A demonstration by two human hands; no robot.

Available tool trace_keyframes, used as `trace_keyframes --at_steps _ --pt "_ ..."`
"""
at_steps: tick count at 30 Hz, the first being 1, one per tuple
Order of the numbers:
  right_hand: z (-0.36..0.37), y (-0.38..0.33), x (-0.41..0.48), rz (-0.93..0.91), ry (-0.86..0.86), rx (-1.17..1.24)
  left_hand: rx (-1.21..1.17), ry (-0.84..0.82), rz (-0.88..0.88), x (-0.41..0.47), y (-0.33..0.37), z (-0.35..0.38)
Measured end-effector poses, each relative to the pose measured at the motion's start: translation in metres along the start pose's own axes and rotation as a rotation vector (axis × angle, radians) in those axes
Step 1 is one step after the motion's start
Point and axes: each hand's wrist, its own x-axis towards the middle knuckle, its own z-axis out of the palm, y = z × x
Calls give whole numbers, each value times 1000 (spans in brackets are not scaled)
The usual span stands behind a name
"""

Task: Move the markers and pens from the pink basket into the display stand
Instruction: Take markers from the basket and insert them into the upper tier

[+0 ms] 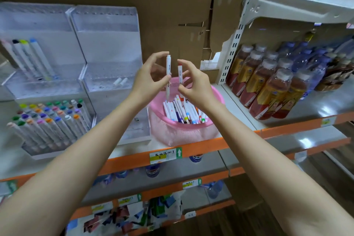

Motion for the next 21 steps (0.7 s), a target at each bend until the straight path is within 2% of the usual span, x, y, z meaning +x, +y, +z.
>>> trace_keyframes --at_steps 13,21 --pt "68 -95 48 -254 -103 50 165 148 -82 -11 -1 -126" --pt "112 -148 79 -338 -128 70 143 252 -78 -7 -1 -194"
